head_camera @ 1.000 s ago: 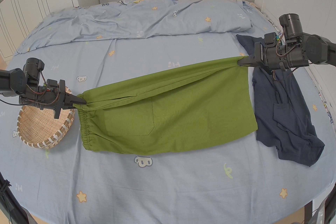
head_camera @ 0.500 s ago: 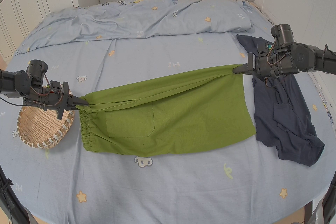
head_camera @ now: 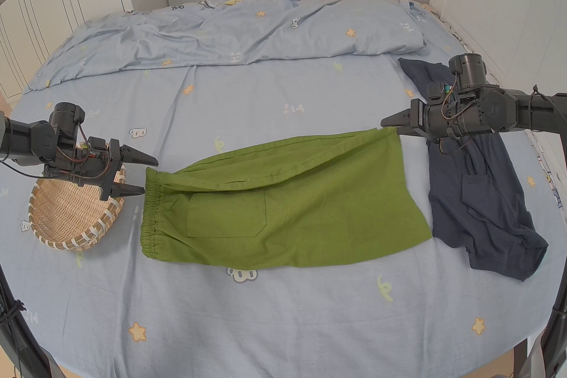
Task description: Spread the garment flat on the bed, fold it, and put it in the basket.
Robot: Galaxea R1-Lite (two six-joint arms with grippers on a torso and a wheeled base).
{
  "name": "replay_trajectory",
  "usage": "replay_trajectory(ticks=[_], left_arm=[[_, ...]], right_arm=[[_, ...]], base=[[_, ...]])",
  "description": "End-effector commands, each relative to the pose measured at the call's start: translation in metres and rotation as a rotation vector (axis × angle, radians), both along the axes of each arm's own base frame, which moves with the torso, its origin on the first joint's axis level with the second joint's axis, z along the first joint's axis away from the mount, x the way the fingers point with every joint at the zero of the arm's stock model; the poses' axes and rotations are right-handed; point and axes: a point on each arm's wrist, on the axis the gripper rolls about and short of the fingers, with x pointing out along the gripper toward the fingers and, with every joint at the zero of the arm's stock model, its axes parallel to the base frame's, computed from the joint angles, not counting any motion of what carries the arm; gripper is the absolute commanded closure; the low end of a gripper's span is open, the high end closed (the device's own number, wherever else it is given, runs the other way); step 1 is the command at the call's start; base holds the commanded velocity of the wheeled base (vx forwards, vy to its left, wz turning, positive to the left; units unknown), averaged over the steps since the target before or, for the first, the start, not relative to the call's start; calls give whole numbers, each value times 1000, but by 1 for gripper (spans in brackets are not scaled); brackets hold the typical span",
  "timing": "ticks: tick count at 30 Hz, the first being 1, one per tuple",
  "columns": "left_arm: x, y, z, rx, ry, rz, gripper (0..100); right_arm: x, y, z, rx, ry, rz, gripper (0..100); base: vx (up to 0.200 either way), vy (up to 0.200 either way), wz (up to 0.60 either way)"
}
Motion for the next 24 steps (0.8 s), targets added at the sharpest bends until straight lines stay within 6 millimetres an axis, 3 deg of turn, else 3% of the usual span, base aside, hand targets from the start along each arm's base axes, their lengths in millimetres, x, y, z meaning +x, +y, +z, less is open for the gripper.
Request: replay_trajectory(ticks=[1, 8, 10, 14, 18, 20, 21, 24], left_arm=[[2, 0, -2, -3, 3, -3, 0], [-3, -8, 4, -4, 4, -22, 0], [-13, -16, 20, 1, -30, -38, 0], [-23, -23, 30, 4, -49, -54, 0], [-42, -32, 49, 5, -90, -68, 0], [-43, -40, 48, 5, -88, -94, 0], [-43, -56, 43, 6, -72, -139, 0], [-43, -75, 34, 34, -51, -175, 0]], right_arm=[[4, 2, -11, -3, 22, 6, 0], [-1, 3, -19, -8, 57, 9, 0], [-9, 2, -17, -11, 69, 9, 0], [-24, 0, -9, -12, 70, 11, 0], [-54, -4, -3, 0, 58, 7, 0], [-62, -5, -2, 3, 50, 8, 0], [-76, -7, 0, 9, 45, 6, 0], [-97, -15, -1, 15, 38, -7, 0]], base=[[0, 0, 0], [0, 0, 0], [0, 0, 0], [0, 0, 0], [0, 0, 0], [0, 0, 0], [0, 0, 0], [0, 0, 0]])
